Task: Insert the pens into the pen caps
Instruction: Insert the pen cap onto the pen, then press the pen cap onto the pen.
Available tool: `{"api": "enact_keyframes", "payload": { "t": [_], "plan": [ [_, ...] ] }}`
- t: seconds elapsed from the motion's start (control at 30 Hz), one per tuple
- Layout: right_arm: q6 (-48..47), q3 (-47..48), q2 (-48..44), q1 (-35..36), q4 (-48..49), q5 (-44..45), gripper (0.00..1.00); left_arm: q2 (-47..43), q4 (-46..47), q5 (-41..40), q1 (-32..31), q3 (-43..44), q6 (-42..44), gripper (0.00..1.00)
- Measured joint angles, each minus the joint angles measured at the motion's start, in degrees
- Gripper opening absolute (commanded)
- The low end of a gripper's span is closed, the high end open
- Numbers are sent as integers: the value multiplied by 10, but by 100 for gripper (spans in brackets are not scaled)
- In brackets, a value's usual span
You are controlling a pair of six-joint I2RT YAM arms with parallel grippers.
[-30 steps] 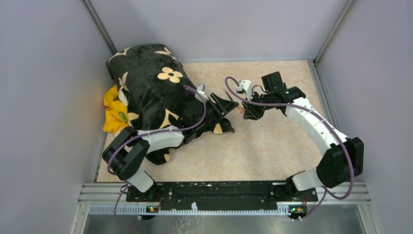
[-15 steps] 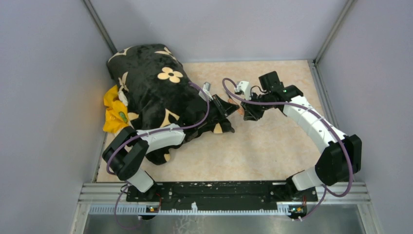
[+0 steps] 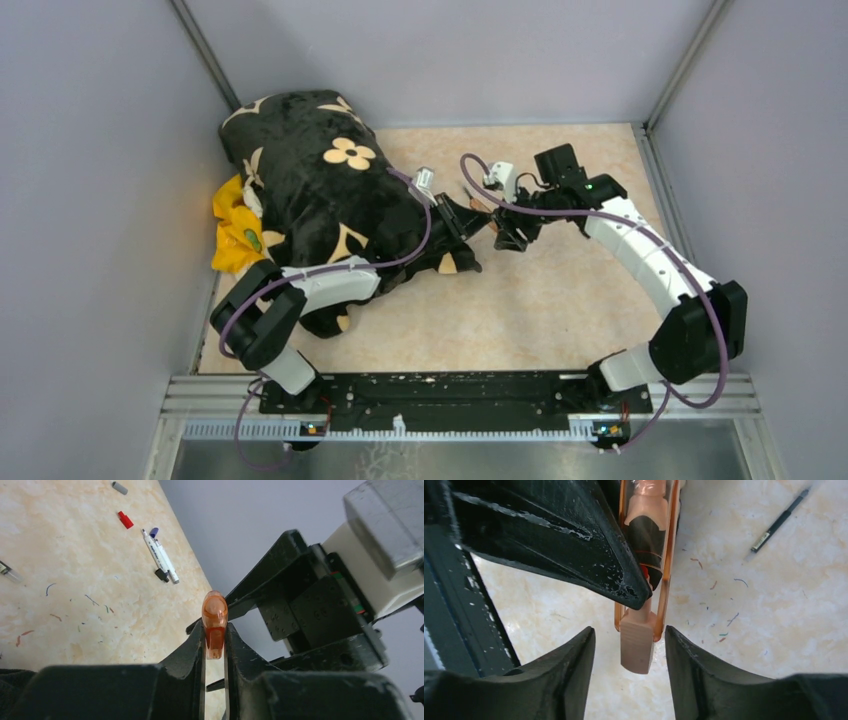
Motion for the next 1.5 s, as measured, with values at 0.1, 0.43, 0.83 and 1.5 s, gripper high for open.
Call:
{"api": "enact_keyframes", "payload": {
  "t": [0.1, 0.43, 0.83, 1.5],
  "plan": [
    [7, -5, -14, -16, 7, -41, 69, -1, 52, 4, 0, -24, 20, 0],
    [22, -104, -110, -89, 49, -200, 76, -36, 184, 117, 46, -58, 120, 0],
    [74, -128, -116, -89, 105, -305, 63, -36, 248, 254, 58, -52, 146, 0],
    [107, -128, -115, -89, 123, -372, 10, -25, 249, 321, 58, -28, 149, 0]
  ]
}}
